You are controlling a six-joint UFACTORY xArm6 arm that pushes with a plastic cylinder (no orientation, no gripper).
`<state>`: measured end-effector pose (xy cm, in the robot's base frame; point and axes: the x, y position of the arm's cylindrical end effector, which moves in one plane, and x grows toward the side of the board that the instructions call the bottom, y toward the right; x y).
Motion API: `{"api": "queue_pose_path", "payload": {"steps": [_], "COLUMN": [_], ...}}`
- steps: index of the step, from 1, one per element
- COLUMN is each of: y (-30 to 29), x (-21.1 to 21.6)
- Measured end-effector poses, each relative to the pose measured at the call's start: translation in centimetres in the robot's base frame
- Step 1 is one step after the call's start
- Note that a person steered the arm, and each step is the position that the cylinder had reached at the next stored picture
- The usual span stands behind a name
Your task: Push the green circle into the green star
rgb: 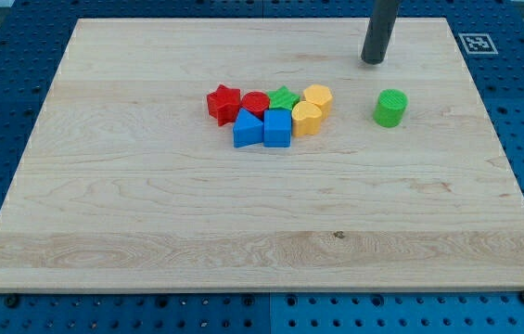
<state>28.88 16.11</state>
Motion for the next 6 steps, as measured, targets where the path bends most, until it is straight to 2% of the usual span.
{"api": "queue_pose_path", "payload": {"steps": [4,5,6], "y": [7.8,5.3,0.5], "x": [11.2,13.9,11.9]}}
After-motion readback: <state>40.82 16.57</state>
